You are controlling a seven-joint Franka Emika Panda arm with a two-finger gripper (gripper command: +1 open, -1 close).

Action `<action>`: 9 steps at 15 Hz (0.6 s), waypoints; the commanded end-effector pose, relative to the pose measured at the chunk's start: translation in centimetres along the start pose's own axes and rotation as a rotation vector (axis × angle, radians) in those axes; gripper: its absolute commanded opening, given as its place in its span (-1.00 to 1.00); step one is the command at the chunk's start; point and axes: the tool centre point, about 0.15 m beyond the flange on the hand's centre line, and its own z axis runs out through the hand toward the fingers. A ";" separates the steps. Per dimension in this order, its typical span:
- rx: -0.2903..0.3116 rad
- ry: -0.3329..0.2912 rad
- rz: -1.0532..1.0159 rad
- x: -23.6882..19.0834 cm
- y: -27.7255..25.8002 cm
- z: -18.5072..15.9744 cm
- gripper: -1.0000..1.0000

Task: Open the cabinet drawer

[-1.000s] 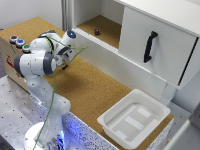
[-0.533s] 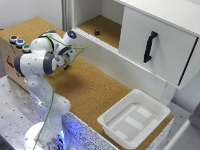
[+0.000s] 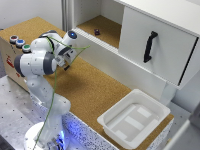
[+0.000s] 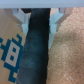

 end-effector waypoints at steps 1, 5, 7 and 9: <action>0.028 0.012 -0.006 1.7 6.8 -1.0 -1.00; 0.019 0.015 0.002 1.6 9.1 -2.2 -1.00; 0.016 0.018 0.009 1.5 10.4 -2.9 -1.00; 0.008 0.018 0.016 1.5 11.5 -3.5 -1.00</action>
